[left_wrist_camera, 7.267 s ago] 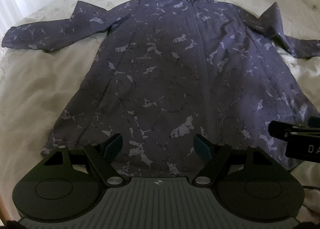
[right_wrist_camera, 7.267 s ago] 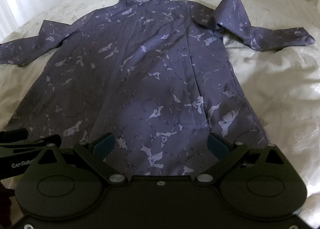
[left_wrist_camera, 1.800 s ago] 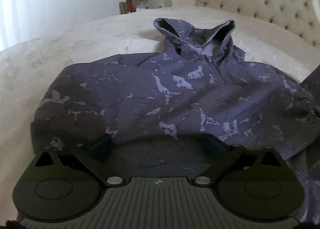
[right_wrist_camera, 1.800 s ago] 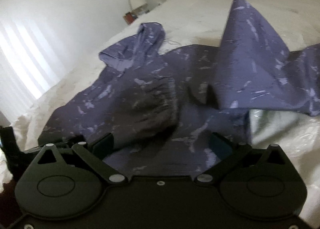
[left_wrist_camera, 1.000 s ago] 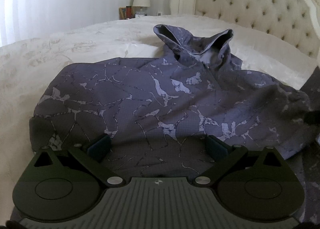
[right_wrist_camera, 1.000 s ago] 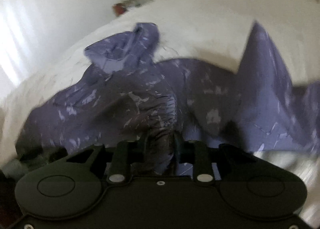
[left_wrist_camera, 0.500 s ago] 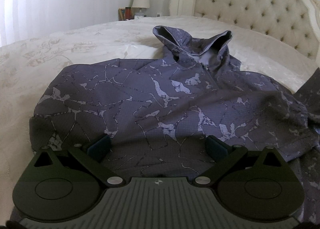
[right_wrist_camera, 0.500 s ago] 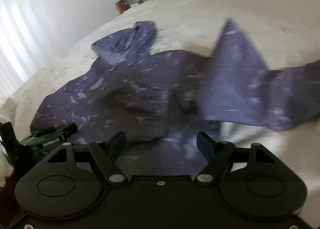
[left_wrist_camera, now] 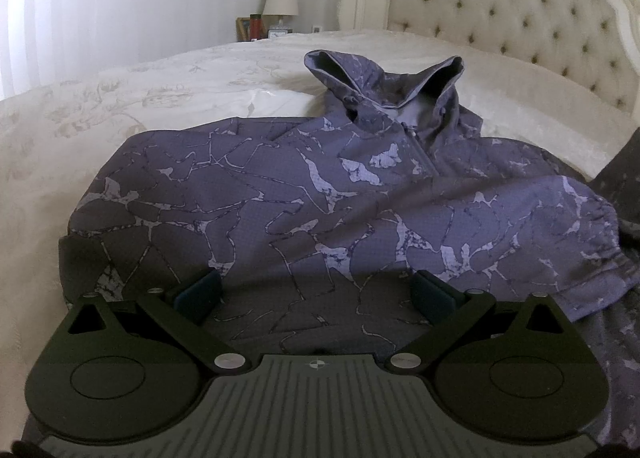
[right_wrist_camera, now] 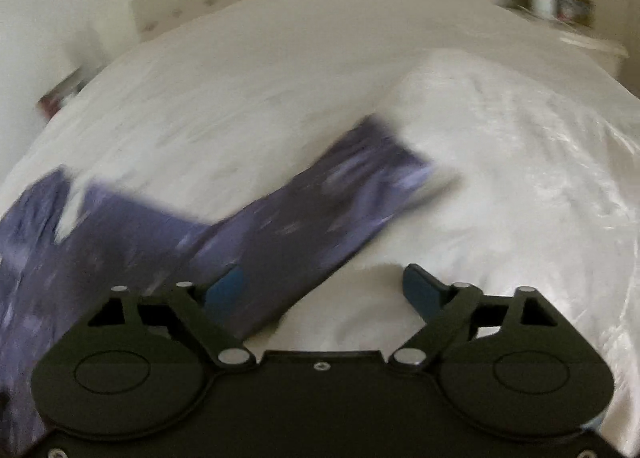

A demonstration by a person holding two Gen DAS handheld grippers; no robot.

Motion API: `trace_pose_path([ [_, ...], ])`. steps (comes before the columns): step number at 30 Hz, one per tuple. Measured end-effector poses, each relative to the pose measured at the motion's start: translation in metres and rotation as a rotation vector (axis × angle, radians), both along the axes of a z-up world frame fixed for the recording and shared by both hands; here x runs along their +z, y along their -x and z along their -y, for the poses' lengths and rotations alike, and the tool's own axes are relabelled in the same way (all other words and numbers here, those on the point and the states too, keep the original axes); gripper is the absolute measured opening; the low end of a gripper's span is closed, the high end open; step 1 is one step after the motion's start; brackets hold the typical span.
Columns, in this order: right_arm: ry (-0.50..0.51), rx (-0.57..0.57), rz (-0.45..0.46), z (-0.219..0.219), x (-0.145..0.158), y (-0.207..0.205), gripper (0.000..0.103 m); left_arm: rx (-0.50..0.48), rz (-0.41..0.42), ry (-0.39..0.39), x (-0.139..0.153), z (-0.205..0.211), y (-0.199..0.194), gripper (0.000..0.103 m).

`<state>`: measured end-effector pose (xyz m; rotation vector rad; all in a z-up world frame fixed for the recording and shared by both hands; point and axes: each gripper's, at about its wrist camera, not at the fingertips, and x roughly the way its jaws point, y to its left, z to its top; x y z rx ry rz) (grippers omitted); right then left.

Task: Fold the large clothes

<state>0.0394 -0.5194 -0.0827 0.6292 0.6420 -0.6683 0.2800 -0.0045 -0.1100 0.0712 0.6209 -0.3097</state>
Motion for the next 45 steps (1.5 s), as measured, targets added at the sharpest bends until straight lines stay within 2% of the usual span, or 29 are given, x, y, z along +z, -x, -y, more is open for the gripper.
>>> trace_pose_path([
  [4,-0.070,-0.087,0.069,0.027,-0.010,0.000,0.090,-0.001,0.000,-0.003,0.000,0.000,0.000,0.103],
  [8,-0.092,-0.146,0.120,0.046,-0.016,-0.003,0.091,-0.002,0.001,-0.004,0.000,0.000,0.000,0.103],
  [10,-0.109,-0.175,0.141,0.053,-0.022,-0.004,0.087,-0.002,0.001,-0.004,0.000,0.000,0.000,0.103],
  [11,-0.115,-0.182,0.144,0.056,-0.024,-0.004,0.069,-0.001,0.001,-0.004,0.000,0.000,0.000,0.103],
  [12,-0.106,-0.191,0.126,0.057,-0.023,-0.005,0.041,-0.001,0.000,-0.004,0.000,0.000,0.000,0.103],
  [13,-0.092,-0.189,0.114,0.058,-0.021,-0.005,0.026,-0.002,0.000,-0.004,0.000,0.000,0.000,0.103],
  [15,-0.093,-0.153,0.134,0.059,-0.015,-0.003,0.017,-0.002,0.000,-0.006,0.000,0.001,0.000,0.103],
  [17,-0.056,-0.114,0.161,0.057,0.003,0.000,0.017,-0.008,-0.006,-0.012,0.001,0.000,0.000,0.103],
  [22,0.165,-0.049,0.167,0.046,0.072,0.005,0.017,-0.032,-0.063,-0.015,0.014,0.001,-0.002,0.102],
  [27,0.263,0.056,0.230,0.014,0.128,-0.011,0.017,-0.031,-0.100,0.119,0.035,-0.016,0.005,0.101],
  [33,0.322,0.295,0.341,-0.076,0.170,-0.055,0.017,-0.058,-0.099,0.200,0.064,-0.046,0.014,0.101],
  [40,0.282,0.585,0.444,-0.194,0.177,-0.122,0.017,-0.028,-0.097,0.277,0.079,-0.098,0.023,0.101],
  [45,0.226,0.767,0.466,-0.277,0.149,-0.161,0.017,-0.008,-0.129,0.308,0.076,-0.132,0.027,0.102],
])
